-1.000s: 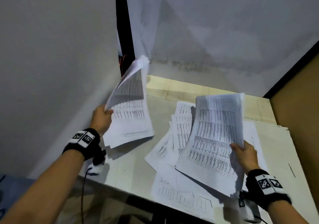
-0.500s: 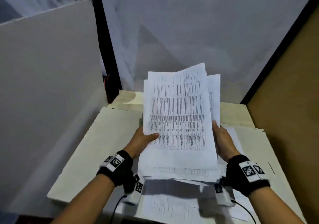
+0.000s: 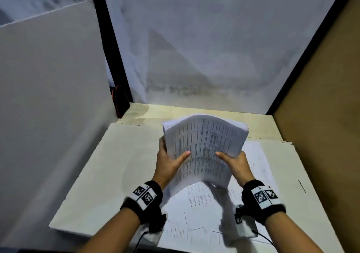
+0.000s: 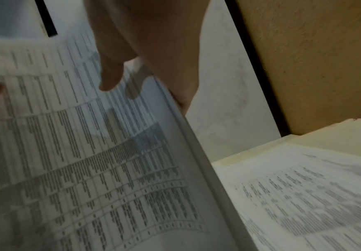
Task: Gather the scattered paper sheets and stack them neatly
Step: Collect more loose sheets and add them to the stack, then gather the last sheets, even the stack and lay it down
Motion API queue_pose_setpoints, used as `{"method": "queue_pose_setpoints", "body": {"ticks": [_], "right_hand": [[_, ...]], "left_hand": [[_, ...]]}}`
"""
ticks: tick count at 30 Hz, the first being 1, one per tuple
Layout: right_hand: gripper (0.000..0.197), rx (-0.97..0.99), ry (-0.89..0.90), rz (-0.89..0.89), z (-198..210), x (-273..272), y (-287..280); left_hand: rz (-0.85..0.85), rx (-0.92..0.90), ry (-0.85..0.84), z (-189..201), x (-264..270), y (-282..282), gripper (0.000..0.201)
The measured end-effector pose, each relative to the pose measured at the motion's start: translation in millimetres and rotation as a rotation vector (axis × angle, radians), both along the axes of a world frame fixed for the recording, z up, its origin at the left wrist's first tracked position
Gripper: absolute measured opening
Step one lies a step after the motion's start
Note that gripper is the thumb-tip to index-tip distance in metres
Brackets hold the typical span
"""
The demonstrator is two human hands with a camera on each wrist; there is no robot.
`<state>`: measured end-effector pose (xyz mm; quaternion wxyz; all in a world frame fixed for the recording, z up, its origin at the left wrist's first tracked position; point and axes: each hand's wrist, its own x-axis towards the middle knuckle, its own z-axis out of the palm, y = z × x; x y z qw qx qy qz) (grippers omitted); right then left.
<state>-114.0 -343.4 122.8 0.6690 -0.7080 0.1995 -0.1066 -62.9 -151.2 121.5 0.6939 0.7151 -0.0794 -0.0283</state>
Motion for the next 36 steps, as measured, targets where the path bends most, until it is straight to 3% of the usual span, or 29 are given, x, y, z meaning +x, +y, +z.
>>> {"method": "queue_pose_setpoints", "body": {"ticks": [3,8,12,16,21,25,28,32,34,36], "right_hand": [[0.02,0.01,-0.011,-0.033,3,2,-1],[0.022,0.026,-0.064,-0.025,6,2,-1],[0.009,-0.017,0.039,-0.018,-1,3,6],[0.008,-0.014,0.045,-0.075,21,17,-7],[0.011,0.188,-0.06,-0.051,37,34,-24],[0.035,0.022,0.265,0.024,-12,36,-52],[0.045,-0.095,0.599,-0.125,-72,12,-104],[0.064,-0.399,1.071,-0.289,-109,-28,-145],[0.07,-0.404,1.09,-0.392,-112,-35,-143],[0.075,-0.322,1.001,-0.421,-115,-30,-136]], "left_hand": [[0.071,-0.053,-0.052,0,2,-2,0.042],[0.097,-0.125,-0.061,-5,3,-1,0.043],[0.033,-0.014,0.02,-21,7,2,0.039],[-0.113,0.059,0.085,-19,12,14,0.003],[-0.227,0.207,0.138,-29,24,28,0.031],[-0.22,0.273,0.192,-41,30,34,0.026],[-0.165,0.348,0.275,-63,35,53,0.034],[-0.117,0.399,0.366,-81,39,76,0.008],[-0.1,0.396,0.391,-89,39,82,0.014],[-0.083,0.393,0.396,-94,39,84,0.013]]}}
